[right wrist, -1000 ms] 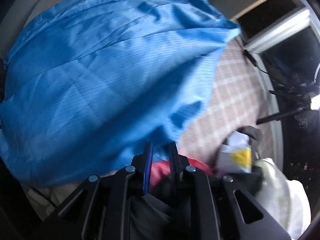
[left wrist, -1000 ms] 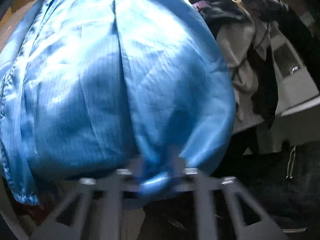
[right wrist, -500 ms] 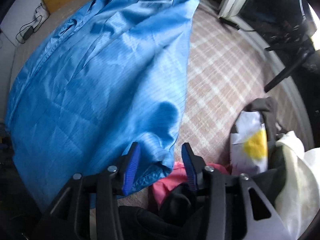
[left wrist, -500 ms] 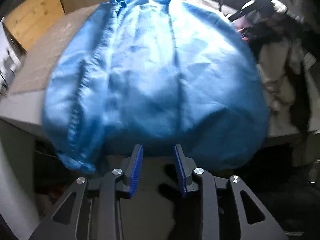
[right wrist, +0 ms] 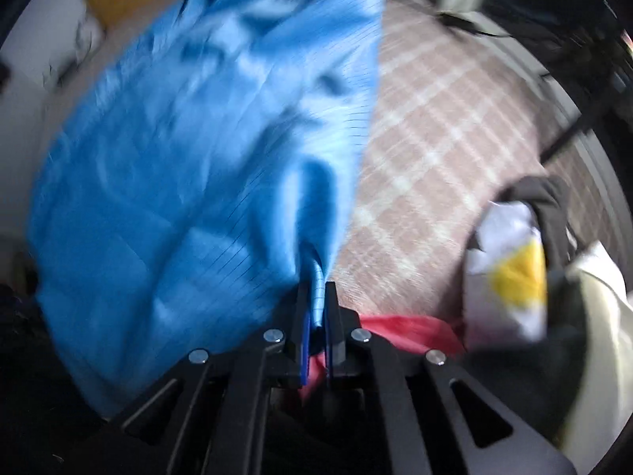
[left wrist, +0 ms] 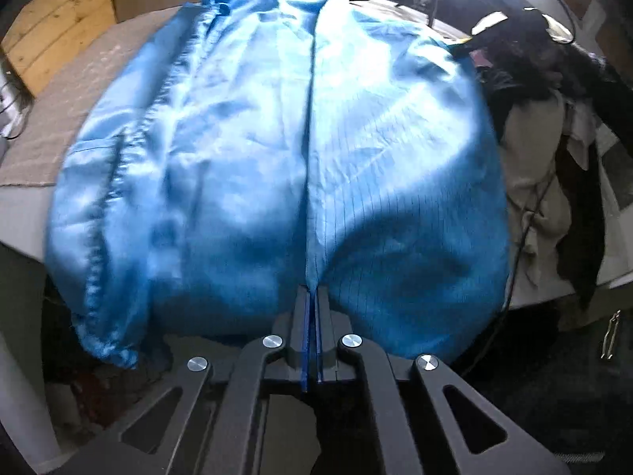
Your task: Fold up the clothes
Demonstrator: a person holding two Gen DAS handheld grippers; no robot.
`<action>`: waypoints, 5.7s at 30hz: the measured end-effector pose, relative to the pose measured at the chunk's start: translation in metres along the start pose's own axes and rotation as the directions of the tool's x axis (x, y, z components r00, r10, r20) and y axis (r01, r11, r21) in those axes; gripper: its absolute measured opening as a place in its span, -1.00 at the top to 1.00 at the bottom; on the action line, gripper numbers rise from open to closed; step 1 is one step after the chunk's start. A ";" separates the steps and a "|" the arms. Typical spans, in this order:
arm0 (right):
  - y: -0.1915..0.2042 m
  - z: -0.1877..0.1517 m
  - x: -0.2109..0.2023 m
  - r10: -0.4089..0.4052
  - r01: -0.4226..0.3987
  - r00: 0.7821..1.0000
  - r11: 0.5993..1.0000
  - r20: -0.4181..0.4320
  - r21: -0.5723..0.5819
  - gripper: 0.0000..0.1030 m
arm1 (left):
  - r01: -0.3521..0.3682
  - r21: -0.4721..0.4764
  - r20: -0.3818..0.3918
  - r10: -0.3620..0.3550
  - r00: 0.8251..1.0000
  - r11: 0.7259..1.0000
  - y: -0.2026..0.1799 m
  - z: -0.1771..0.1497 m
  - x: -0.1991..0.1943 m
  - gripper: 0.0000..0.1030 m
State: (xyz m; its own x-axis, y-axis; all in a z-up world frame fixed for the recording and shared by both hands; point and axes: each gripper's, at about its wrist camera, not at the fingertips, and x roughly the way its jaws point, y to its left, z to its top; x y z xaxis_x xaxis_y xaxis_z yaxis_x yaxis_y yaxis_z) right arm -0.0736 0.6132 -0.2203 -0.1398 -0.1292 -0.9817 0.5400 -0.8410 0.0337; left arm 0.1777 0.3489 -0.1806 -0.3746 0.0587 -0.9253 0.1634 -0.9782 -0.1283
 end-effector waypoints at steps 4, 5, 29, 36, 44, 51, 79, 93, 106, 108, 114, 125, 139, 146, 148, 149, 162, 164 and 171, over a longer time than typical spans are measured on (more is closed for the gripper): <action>0.012 -0.005 0.020 -0.113 0.106 0.989 0.991 -0.094 -0.078 0.90 | -0.043 0.026 -0.024 0.043 0.999 0.999 0.000 -0.010 -0.003 0.94; 0.016 -0.005 0.019 -0.097 0.090 0.991 0.992 -0.087 -0.084 0.80 | -0.046 0.023 -0.018 0.047 0.999 0.999 0.000 -0.012 -0.007 0.90; 0.017 -0.007 -0.017 0.132 -0.146 0.986 0.978 0.100 0.147 0.91 | 0.079 0.188 -0.009 -0.078 0.997 0.979 -0.129 -0.047 0.020 0.18; 0.009 -0.005 -0.013 0.136 -0.151 0.986 0.975 0.099 0.165 0.91 | 0.040 0.278 -0.021 -0.035 0.999 0.960 -0.142 -0.059 0.020 0.18; 0.012 -0.009 -0.013 0.118 -0.132 0.989 0.975 0.087 0.179 0.91 | 0.039 0.248 -0.002 -0.039 0.999 0.968 -0.138 -0.048 0.033 0.45; 0.004 -0.008 -0.010 0.093 -0.113 0.991 0.969 0.097 0.220 0.92 | 0.198 0.099 0.025 -0.201 0.979 0.975 -0.091 -0.043 0.023 0.98; 0.180 0.197 0.038 -0.056 0.058 0.998 0.992 0.022 -0.110 0.72 | 0.338 -0.520 0.034 -0.377 0.926 0.785 0.142 -0.080 0.007 0.68; 0.109 0.073 0.009 0.045 -0.050 0.998 0.993 0.048 0.111 -0.03 | 0.193 -0.301 0.011 -0.199 0.980 0.934 0.104 -0.056 -0.045 0.17; 0.132 0.075 0.056 0.182 -0.184 0.983 0.978 0.034 0.094 0.87 | 0.447 -0.358 0.043 -0.464 0.885 0.819 0.113 -0.050 0.002 0.83; 0.125 0.079 0.043 0.232 -0.234 0.972 0.966 0.037 0.105 0.91 | 0.549 -0.414 0.115 -0.557 0.823 0.726 0.123 -0.055 -0.006 0.83; 0.135 0.097 0.042 0.105 -0.105 0.994 0.994 0.017 0.006 0.91 | 0.308 -0.351 -0.038 -0.342 0.939 0.884 0.126 -0.060 0.027 0.70; 0.142 0.099 -0.006 -0.080 0.087 0.993 0.993 0.092 -0.076 0.68 | 0.015 -0.257 -0.049 -0.029 0.998 0.966 0.123 -0.076 -0.019 0.42; 0.221 0.206 0.037 0.257 -0.267 0.958 0.962 0.131 0.065 0.25 | -0.248 0.109 0.039 0.245 0.969 0.963 0.098 -0.032 0.006 0.35; 0.218 0.240 0.071 0.305 -0.321 0.946 0.933 0.112 0.164 0.23 | -0.215 0.111 0.032 0.213 0.977 0.970 0.106 -0.033 0.006 0.73; 0.214 0.242 0.075 0.346 -0.361 0.932 0.913 0.109 0.189 0.20 | -0.209 0.121 0.033 0.207 0.978 0.970 0.112 -0.035 0.009 0.77; 0.214 0.243 0.078 0.343 -0.358 0.933 0.914 0.106 0.193 0.12 | -0.207 0.126 0.035 0.204 0.978 0.970 0.116 -0.037 0.011 0.77; 0.204 0.228 0.082 0.291 -0.298 0.954 0.946 0.070 0.126 0.91 | -0.115 0.186 0.004 0.116 0.993 0.976 0.109 -0.030 0.013 0.84; 0.213 0.224 0.091 0.240 -0.245 0.969 0.966 0.065 0.084 0.91 | -0.110 0.189 -0.010 0.114 0.993 0.976 0.109 -0.029 0.021 0.84; 0.225 0.217 0.079 0.125 -0.126 0.992 0.992 0.033 0.008 0.83 | -0.097 0.183 -0.058 0.109 0.992 0.978 0.117 -0.031 0.020 0.65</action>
State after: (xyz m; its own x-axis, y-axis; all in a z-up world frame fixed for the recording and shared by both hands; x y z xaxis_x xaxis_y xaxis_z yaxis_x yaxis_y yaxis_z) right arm -0.1431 0.3002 -0.2498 -0.0981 -0.2507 -0.9631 0.5462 -0.8225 0.1585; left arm 0.2172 0.2422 -0.2255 -0.3014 -0.0368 -0.9528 0.0291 -0.9991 0.0294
